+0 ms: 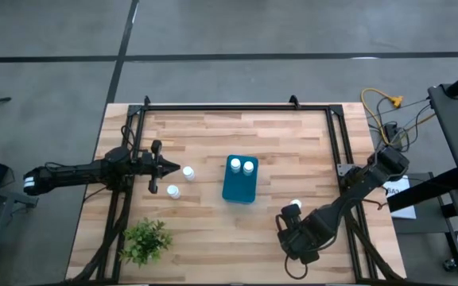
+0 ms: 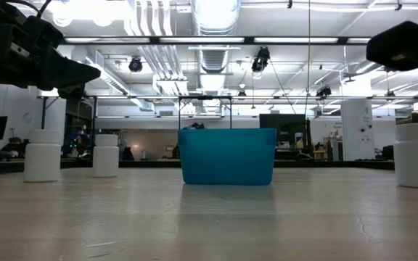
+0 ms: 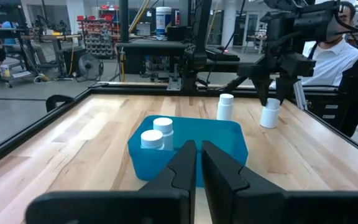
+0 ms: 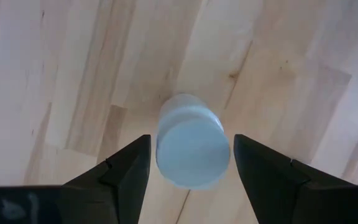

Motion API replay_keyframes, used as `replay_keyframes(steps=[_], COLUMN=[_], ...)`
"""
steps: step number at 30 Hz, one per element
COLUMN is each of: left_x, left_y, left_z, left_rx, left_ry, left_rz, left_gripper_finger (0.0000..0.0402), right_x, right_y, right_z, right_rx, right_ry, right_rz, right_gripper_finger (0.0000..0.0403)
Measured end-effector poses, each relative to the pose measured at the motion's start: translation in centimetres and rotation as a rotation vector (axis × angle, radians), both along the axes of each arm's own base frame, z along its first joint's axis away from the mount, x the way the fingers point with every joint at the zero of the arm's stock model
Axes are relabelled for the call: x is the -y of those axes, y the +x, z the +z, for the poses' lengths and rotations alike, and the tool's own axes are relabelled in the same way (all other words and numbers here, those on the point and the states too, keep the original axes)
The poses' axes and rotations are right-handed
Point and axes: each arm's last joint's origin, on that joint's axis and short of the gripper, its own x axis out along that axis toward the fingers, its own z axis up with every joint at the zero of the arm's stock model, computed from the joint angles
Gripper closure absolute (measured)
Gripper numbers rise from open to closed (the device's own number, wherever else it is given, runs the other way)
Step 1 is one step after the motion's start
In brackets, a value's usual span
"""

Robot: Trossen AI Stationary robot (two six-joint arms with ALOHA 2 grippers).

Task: Pick and place pill bottles into a basket
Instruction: Put the medicine bottle into the blue bin

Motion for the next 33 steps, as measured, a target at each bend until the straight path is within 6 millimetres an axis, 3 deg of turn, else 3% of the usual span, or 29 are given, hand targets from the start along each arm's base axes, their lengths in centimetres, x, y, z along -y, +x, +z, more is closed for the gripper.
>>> replay_keyframes(steps=[13,22,27,33], left_x=[0.0,0.0,0.0,0.0], left_y=[0.0,0.0,0.0,0.0], left_z=[0.0,0.0,0.0,0.0], left_rx=[0.000,0.000,0.000,0.000], left_ry=[0.000,0.000,0.000,0.000], left_rz=[0.000,0.000,0.000,0.000], left_gripper_finger=[0.0394,0.0394,0.0394,0.0394], right_x=[0.6,1.2,1.3,1.7], right_y=[0.2,0.4,0.7,0.9], right_z=[-1.6,-1.9,-1.6,0.5], right_rx=[0.011,-0.001,0.009,0.019], right_ry=[0.037,0.044,0.049,0.047], right_rz=[-0.003,-0.021,-0.019,0.001], right_gripper_finger=[0.0186,0.0243,0.0243,0.0243])
